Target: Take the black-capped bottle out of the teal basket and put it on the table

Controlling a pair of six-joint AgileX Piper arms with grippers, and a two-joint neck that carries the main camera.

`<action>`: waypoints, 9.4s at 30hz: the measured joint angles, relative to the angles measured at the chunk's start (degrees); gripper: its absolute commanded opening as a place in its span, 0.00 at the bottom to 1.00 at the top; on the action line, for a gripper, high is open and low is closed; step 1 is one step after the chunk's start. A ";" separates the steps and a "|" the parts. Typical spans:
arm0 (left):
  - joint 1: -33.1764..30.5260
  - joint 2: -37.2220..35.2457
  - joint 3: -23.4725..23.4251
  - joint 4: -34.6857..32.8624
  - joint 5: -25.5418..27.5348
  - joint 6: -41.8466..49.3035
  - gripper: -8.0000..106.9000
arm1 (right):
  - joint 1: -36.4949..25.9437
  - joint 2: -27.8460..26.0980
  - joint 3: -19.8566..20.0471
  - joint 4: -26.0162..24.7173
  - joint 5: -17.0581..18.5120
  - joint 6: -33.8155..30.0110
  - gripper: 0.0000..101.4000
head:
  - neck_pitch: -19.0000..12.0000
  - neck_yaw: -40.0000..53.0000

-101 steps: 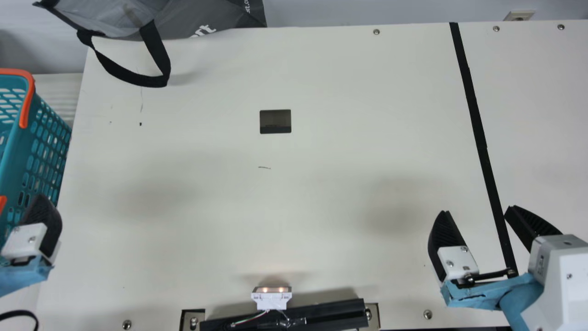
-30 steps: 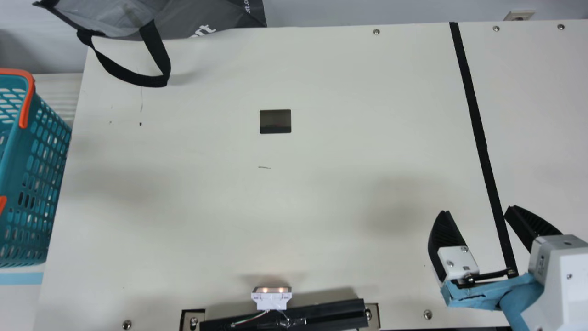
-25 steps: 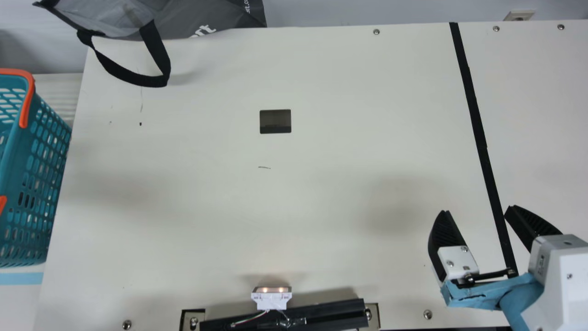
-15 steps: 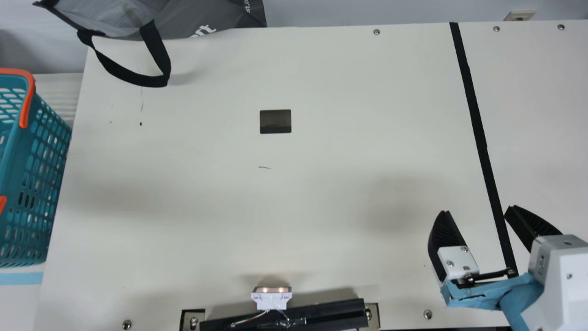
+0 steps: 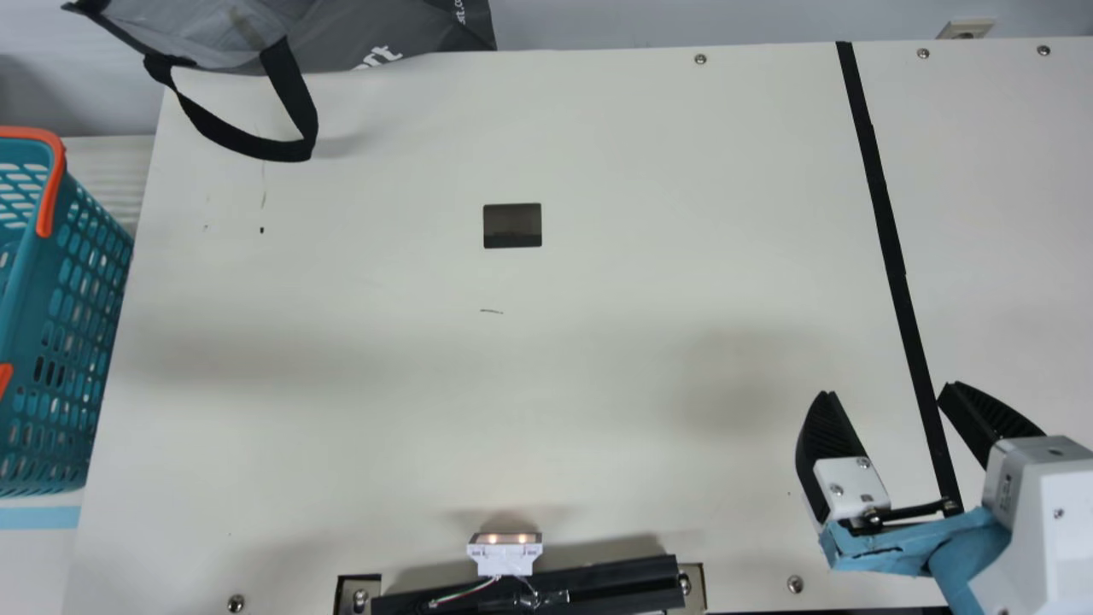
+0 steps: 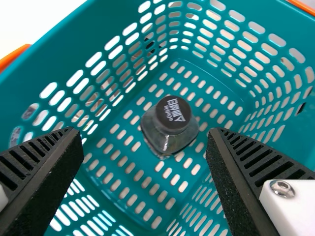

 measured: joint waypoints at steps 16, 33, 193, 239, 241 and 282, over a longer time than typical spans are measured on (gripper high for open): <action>0.97 6.29 -1.82 -9.09 -0.39 10.93 1.00 | 0.00 0.00 0.00 -0.05 0.03 0.00 0.90 | 0.00 -0.29; 2.60 13.67 -5.17 -16.56 -0.78 19.70 1.00 | 0.00 0.00 0.00 -0.05 0.03 0.00 0.90 | 0.00 -0.29; -16.60 -11.12 -18.77 7.06 16.10 -12.84 0.07 | 0.00 0.00 0.00 -0.06 -0.08 0.00 0.90 | 0.00 -0.29; -66.06 -9.95 -19.10 43.60 14.39 -59.13 0.07 | 0.00 0.00 0.00 -0.06 0.01 0.00 0.90 | 0.00 -0.29; -67.67 -9.54 -19.35 44.22 14.39 -60.24 0.07 | 0.00 0.00 0.00 -0.06 0.01 0.00 0.90 | 0.00 -0.29; -90.93 -4.99 -16.04 55.14 14.13 -76.99 0.07 | 0.00 0.00 0.00 -0.02 -0.08 0.00 0.90 | 0.00 -0.29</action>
